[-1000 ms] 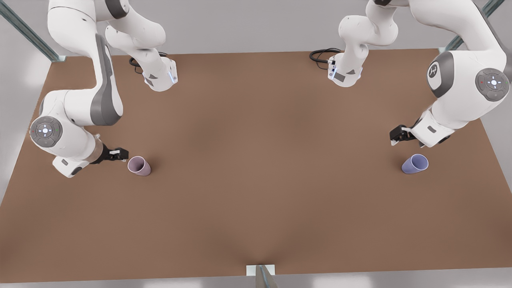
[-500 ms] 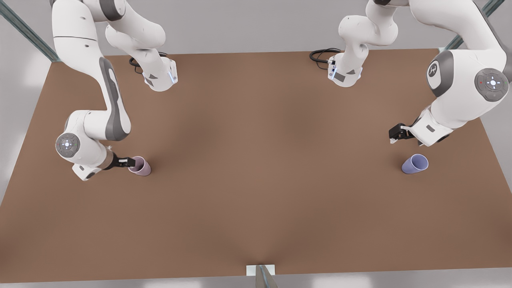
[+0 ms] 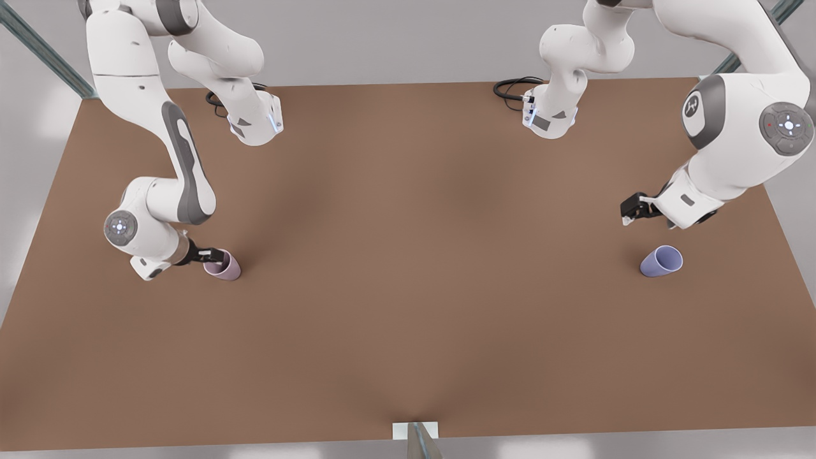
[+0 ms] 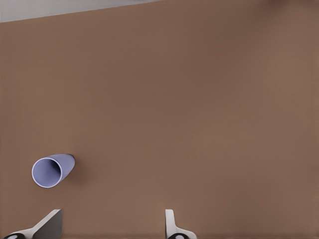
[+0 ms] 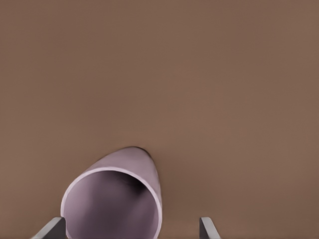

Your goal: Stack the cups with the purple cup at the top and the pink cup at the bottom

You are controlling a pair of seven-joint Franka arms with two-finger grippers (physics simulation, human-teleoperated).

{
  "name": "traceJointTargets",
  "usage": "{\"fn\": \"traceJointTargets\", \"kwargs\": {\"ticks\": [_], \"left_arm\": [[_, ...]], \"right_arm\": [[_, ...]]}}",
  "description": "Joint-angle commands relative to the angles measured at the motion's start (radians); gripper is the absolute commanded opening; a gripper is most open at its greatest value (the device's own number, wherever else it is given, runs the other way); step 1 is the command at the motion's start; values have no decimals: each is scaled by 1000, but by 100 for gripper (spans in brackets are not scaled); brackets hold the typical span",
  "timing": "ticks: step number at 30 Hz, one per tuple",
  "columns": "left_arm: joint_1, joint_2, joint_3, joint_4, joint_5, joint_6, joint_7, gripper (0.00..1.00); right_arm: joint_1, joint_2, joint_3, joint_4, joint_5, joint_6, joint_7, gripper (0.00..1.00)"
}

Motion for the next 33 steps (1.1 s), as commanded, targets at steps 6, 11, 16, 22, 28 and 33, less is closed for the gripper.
{"fn": "traceJointTargets", "kwargs": {"ticks": [6,11,16,22,28,33], "left_arm": [[0,-8,-3,1,0,-6,-9,100],[0,-7,5,1,4,-20,2,100],[0,-7,6,1,4,-23,1,100],[0,-8,2,1,3,-67,-7,100],[0,-8,2,1,3,-67,-9,100],[0,-7,2,1,4,-66,-7,100]], "right_arm": [[-12,29,-3,-6,0,18,-54,100],[-12,48,-12,-7,0,32,-54,100],[-12,73,-12,-7,0,34,-54,100],[-11,91,-17,-10,4,58,-51,65],[1,82,-26,-15,9,55,-42,39],[1,82,-28,-18,11,55,-42,21]]}}
